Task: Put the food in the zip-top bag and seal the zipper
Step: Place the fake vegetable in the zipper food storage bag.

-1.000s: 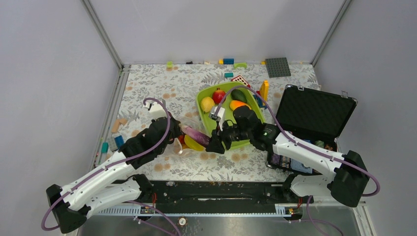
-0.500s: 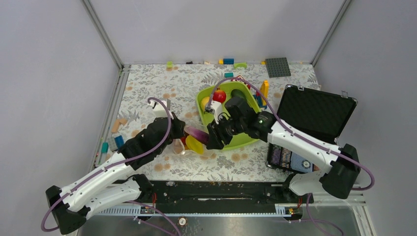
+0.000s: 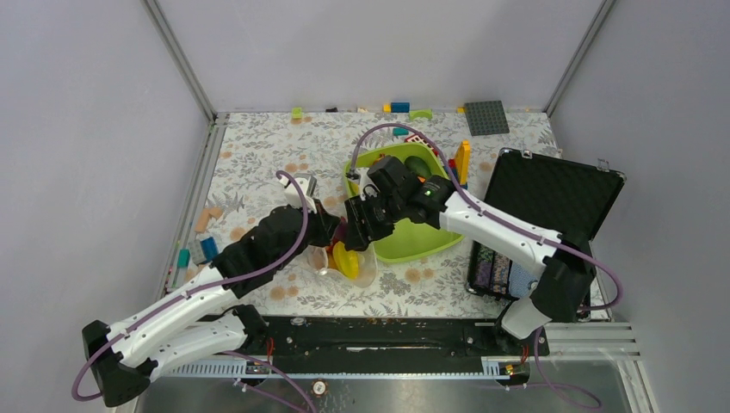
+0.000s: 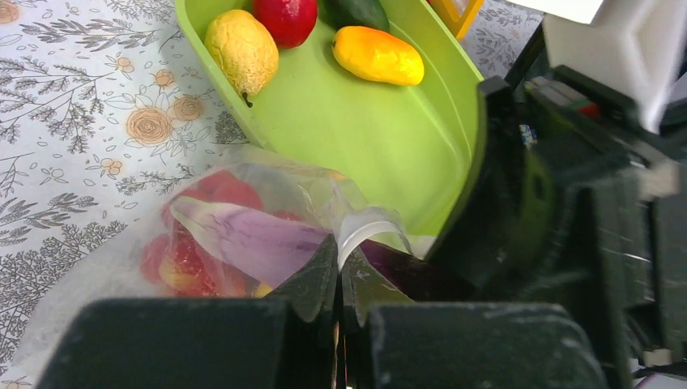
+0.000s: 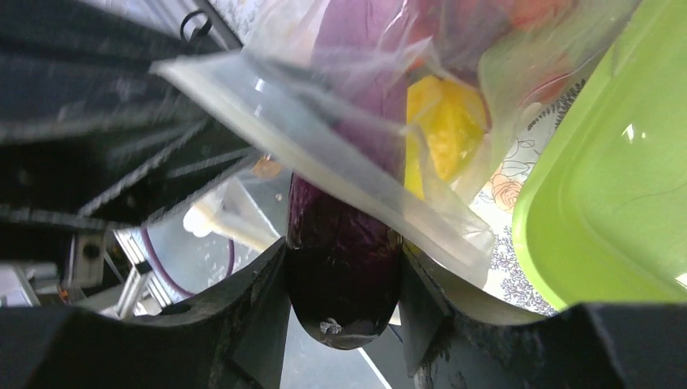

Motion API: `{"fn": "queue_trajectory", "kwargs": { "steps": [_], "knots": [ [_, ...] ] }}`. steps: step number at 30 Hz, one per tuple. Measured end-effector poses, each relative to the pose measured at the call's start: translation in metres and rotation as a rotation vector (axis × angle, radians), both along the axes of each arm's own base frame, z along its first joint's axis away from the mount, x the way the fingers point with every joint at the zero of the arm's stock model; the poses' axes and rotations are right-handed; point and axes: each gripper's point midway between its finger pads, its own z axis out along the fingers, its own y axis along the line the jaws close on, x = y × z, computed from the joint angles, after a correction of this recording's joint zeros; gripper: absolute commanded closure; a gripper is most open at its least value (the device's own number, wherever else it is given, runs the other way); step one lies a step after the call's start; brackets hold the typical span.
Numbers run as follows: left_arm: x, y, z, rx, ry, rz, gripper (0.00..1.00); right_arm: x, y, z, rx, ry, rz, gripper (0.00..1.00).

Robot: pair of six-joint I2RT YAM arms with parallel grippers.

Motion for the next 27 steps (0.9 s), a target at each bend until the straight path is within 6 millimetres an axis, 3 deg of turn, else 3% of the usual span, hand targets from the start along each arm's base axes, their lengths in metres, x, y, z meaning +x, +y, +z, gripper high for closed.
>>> {"fn": "queue_trajectory", "kwargs": {
  "steps": [7, 11, 17, 21, 22, 27],
  "knots": [
    [-0.002, -0.003, -0.002, 0.005, 0.005, -0.016, 1.0, 0.022, 0.012, -0.018, -0.046, 0.02, -0.158, 0.55],
    [-0.001, -0.002, -0.002, 0.006, 0.004, -0.01, 1.0, 0.029, 0.023, -0.015, 0.004, 0.016, -0.194, 0.43],
    [0.002, 0.005, -0.005, 0.022, 0.006, 0.03, 1.0, 0.031, 0.026, -0.02, 0.034, 0.002, -0.195, 0.15],
    [0.004, 0.009, -0.006, 0.023, 0.009, 0.064, 1.0, 0.03, 0.025, -0.016, 0.062, -0.016, -0.189, 0.07],
    [0.005, 0.01, -0.005, 0.022, 0.01, 0.072, 1.0, 0.03, 0.025, -0.014, 0.07, -0.021, -0.187, 0.01],
    [0.006, 0.015, -0.007, 0.022, 0.018, 0.104, 1.0, 0.028, 0.022, 0.005, 0.134, -0.082, -0.165, 0.0]
  ]
}}
